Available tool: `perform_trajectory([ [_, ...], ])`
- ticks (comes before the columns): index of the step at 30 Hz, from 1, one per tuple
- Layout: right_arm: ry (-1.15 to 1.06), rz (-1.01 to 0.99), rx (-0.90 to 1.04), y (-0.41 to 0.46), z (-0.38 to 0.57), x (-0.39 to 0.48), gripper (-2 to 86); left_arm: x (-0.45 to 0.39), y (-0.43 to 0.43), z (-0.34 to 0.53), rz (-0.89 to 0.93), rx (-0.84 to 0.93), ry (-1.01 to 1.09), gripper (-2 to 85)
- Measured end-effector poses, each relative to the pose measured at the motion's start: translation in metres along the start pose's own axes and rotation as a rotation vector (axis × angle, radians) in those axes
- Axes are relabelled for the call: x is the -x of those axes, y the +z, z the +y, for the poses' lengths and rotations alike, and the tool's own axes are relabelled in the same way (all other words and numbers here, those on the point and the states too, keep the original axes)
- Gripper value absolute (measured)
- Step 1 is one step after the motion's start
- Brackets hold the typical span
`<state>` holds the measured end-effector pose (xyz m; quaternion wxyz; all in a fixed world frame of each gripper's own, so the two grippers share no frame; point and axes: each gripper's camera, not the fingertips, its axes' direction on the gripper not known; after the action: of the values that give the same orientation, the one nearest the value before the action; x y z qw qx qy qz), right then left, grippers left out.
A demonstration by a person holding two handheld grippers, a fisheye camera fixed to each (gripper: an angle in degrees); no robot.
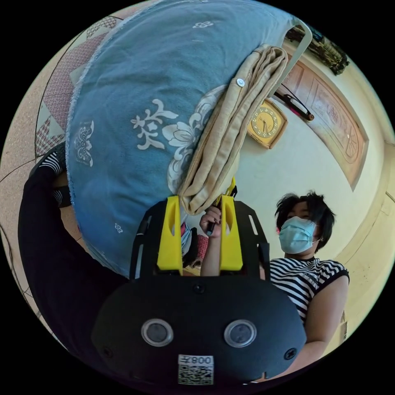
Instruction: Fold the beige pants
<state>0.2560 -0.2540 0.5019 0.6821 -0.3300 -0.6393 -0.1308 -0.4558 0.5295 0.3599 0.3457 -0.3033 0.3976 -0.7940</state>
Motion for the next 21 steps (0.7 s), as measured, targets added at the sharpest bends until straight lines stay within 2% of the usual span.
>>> perform_trajectory([
  [6,-0.012,-0.027,-0.001,-0.011,0.044,0.01,2.2,0.019,0.024,0.015,0.017,-0.044,-0.001,10.2],
  [12,-0.006,-0.037,-0.016,-0.024,0.102,0.019,2.2,0.029,0.054,0.04,-0.042,-0.048,0.027,6.5],
  [21,0.051,-0.047,-0.097,-0.065,0.235,0.065,1.9,0.009,0.116,0.099,-0.206,0.129,0.04,5.5],
])
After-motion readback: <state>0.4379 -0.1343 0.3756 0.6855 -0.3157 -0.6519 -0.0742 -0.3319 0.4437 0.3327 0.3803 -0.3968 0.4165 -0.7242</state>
